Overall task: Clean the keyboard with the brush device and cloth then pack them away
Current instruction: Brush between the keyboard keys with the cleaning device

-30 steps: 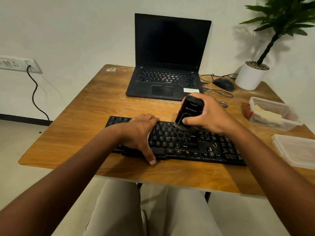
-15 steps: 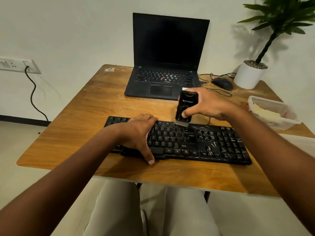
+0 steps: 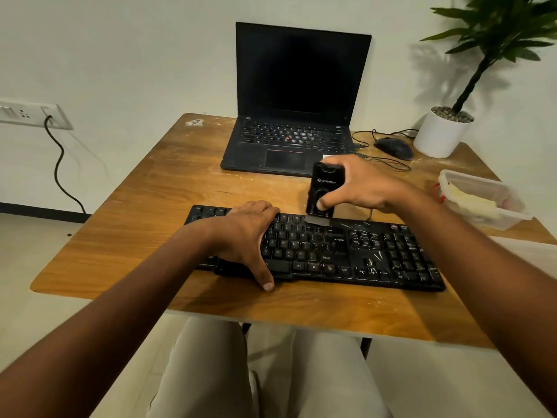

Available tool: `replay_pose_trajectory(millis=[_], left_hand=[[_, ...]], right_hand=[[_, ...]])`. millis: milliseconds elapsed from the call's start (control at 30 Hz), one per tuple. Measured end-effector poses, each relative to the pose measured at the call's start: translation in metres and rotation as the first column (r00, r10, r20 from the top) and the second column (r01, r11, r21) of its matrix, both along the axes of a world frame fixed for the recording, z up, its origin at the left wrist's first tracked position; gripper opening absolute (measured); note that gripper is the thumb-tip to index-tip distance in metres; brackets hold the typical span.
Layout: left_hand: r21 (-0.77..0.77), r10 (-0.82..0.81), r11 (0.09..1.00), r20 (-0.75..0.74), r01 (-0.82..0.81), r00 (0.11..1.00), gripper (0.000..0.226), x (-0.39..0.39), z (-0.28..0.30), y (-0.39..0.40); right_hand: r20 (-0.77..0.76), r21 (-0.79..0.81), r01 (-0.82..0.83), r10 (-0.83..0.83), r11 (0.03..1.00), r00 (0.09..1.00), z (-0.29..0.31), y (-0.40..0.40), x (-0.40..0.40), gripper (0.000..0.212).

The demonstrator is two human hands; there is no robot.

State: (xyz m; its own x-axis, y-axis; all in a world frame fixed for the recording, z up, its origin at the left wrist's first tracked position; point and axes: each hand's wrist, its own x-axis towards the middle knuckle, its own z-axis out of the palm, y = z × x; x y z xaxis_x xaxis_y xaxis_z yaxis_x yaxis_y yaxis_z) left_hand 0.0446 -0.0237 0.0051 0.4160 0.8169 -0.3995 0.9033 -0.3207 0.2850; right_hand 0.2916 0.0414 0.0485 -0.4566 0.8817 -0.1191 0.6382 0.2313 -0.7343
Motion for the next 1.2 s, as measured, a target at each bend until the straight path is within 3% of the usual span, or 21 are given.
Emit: replay_pose_trajectory(millis=[133,367,533,633,867,933,1067,1200], left_hand=[[-0.002,0.012,1.0,-0.006,-0.012,1.0,0.152,0.001,0.001,-0.001],[0.003,-0.005,1.0,0.003,0.005,1.0,0.15,0.001,0.001,-0.001],[0.001,0.006,1.0,-0.005,-0.006,1.0,0.15,0.002,0.002,-0.002],[0.004,0.01,1.0,-0.003,-0.01,1.0,0.151,0.002,0.002,-0.001],[-0.011,0.008,1.0,-0.004,-0.008,1.0,0.151,0.002,0.003,-0.002],[-0.01,0.01,1.0,0.0,-0.01,1.0,0.151,0.002,0.003,-0.002],[0.002,0.013,1.0,0.006,-0.013,1.0,0.15,0.003,0.003,-0.002],[0.009,0.012,1.0,0.017,-0.012,1.0,0.149,0.002,0.003,-0.001]], right_hand=[[-0.075,0.055,-0.066,0.07,0.996,0.995,-0.018,-0.014,-0.03,0.055],[0.182,0.022,-0.101,0.095,0.995,0.979,0.003,-0.011,0.021,0.055],[0.003,0.113,-0.073,0.073,0.991,0.997,0.003,-0.021,-0.009,0.057],[-0.017,0.183,-0.133,0.138,0.974,0.99,-0.013,-0.028,-0.03,0.056],[0.231,0.092,-0.16,0.135,0.983,0.964,0.006,-0.023,0.021,0.055],[0.202,0.111,-0.157,0.132,0.981,0.97,0.01,-0.023,0.015,0.055],[-0.002,0.212,-0.13,0.134,0.969,0.991,-0.005,-0.036,-0.025,0.054],[0.02,0.258,-0.148,0.148,0.955,0.989,-0.017,-0.044,-0.026,0.052]])
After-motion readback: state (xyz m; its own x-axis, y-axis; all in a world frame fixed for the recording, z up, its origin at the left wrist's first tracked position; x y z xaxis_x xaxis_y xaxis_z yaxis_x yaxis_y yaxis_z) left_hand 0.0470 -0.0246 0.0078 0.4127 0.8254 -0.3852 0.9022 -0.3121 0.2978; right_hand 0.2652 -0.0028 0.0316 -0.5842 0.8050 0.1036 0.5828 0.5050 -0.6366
